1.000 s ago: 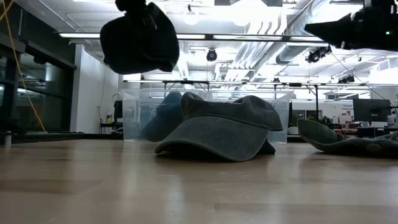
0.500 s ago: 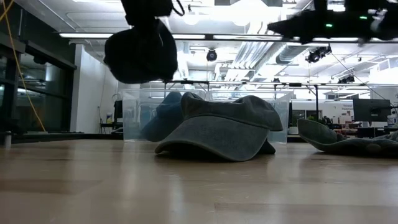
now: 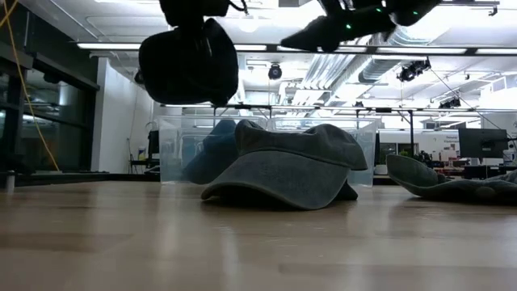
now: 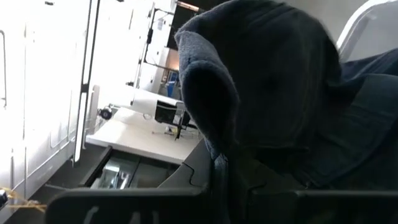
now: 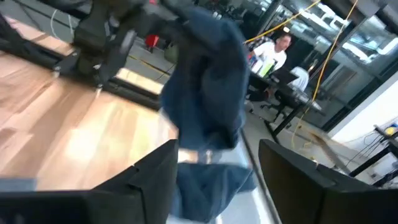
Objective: Pick and place caps into container
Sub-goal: Put the blue cap into the left transparent container
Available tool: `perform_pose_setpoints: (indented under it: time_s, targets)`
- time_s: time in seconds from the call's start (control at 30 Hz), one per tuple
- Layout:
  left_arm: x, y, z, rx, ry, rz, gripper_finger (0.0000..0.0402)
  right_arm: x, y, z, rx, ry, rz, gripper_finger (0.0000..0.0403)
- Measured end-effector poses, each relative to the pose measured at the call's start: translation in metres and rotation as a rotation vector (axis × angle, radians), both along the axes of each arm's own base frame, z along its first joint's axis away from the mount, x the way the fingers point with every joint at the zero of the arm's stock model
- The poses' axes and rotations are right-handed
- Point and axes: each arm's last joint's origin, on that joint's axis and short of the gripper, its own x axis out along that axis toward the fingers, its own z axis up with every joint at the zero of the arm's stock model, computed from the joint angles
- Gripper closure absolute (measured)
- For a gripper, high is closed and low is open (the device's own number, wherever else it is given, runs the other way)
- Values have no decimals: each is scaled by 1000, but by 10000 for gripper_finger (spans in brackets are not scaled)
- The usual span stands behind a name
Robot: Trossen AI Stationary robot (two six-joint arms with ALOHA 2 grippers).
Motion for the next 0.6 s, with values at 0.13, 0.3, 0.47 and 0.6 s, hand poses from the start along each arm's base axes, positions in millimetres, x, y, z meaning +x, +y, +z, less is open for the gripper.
perform_pose_setpoints:
  time_s: [0.13,0.3,0.47,0.6]
  targets:
    - [0,-5,0,-1,-1,-18,391,17,-15,2,15,25,7,153]
    - [1,-5,0,-1,-23,-16,391,34,-27,-1,36,52,84,141]
    - [1,-5,1,-2,-39,-17,391,47,-35,-6,15,42,108,141]
    - [2,-5,1,-2,-51,-17,391,57,-42,-5,1,17,134,141]
